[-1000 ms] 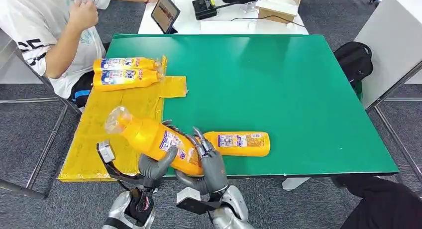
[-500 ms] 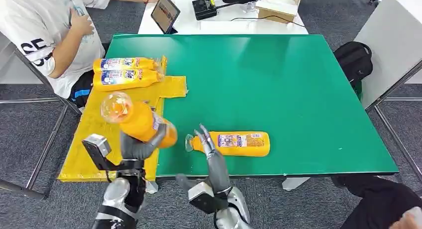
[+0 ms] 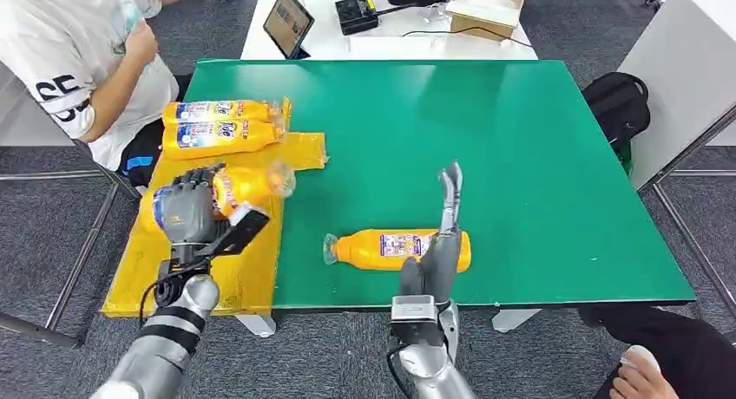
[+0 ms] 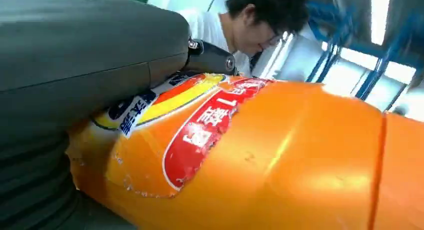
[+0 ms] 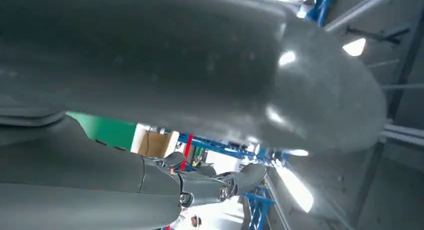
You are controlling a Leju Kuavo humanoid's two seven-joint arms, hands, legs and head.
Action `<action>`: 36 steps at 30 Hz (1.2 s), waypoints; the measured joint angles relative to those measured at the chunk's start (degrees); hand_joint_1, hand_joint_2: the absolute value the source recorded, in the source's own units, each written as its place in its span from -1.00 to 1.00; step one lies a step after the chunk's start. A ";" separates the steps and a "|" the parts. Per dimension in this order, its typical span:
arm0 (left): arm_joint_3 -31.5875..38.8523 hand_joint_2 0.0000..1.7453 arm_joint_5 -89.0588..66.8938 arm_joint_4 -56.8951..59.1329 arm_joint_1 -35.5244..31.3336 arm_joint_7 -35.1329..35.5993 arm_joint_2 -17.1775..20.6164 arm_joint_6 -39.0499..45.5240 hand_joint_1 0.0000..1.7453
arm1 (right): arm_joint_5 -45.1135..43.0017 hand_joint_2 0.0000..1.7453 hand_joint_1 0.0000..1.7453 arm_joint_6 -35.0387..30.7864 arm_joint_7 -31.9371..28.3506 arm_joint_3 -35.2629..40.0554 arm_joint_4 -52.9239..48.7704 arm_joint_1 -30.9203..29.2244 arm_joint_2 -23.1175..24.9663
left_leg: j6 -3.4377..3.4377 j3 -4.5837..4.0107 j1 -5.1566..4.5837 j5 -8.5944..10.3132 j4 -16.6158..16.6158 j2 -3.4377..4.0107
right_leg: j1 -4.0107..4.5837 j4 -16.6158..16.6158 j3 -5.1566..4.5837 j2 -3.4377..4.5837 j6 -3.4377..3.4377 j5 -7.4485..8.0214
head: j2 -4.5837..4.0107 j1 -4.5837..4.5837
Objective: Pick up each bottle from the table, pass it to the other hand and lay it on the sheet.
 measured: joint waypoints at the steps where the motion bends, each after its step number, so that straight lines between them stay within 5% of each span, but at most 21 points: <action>1: -0.02 1.00 -0.65 1.86 -0.53 0.26 0.60 0.02 1.00 | -0.20 -1.00 -1.00 -0.02 0.00 -0.04 -0.35 0.00 0.00 | 0.00 0.00 0.00 0.00 0.00 0.01 | 0.00 0.00 -0.02 0.00 0.00 0.00 | 0.00 -0.02; 9: -0.92 1.00 -10.68 12.45 -3.58 5.99 3.89 0.00 1.00 | -1.40 -1.00 -1.00 -0.02 0.00 -0.24 -1.14 -0.07 -0.02 | 0.00 -0.03 0.00 0.00 0.00 0.00 | 0.00 -0.01 -0.02 0.00 0.00 -0.01 | 0.00 0.02; 32: -0.87 1.00 -9.04 19.75 -6.01 4.33 5.71 -5.59 1.00 | -2.30 -1.00 -1.00 0.26 0.04 -0.48 -1.25 -0.53 0.00 | 0.00 -0.03 0.00 0.00 0.00 -0.02 | 0.00 0.00 0.03 -0.01 0.00 -0.01 | 0.00 0.00; 33: -0.83 1.00 -8.52 19.79 -6.12 4.00 5.77 -6.73 0.76 | -2.54 -1.00 -1.00 0.37 0.02 -0.50 -1.12 -0.55 0.00 | 0.00 -0.03 0.00 0.00 0.00 -0.03 | 0.00 0.00 0.04 -0.01 0.00 -0.01 | 0.00 0.00; 34: -0.74 1.00 -8.06 19.88 -6.25 3.65 5.84 -7.87 -1.00 | -2.60 -1.00 -1.00 0.53 0.02 -0.50 -0.99 -0.57 0.00 | 0.00 -0.03 0.00 0.00 0.00 -0.03 | 0.00 0.00 0.04 -0.01 0.00 -0.01 | 0.00 0.02; 35: -0.59 -1.00 -7.79 19.99 -6.39 3.49 5.93 -8.88 -1.00 | -2.73 1.00 -1.00 0.68 0.02 -0.52 -0.79 -0.62 0.00 | 0.00 -0.02 0.00 0.00 0.00 -0.03 | 0.00 0.00 0.06 -0.02 0.00 -0.01 | 0.00 0.00; 36: -0.55 -1.00 -7.77 20.21 -6.56 3.49 5.97 -9.69 -1.00 | -2.73 1.00 -1.00 0.92 0.02 -0.52 -0.57 -0.66 0.00 | 0.00 -0.01 0.00 0.00 0.00 -0.04 | 0.00 0.00 0.07 -0.02 0.00 -0.01 | 0.00 0.00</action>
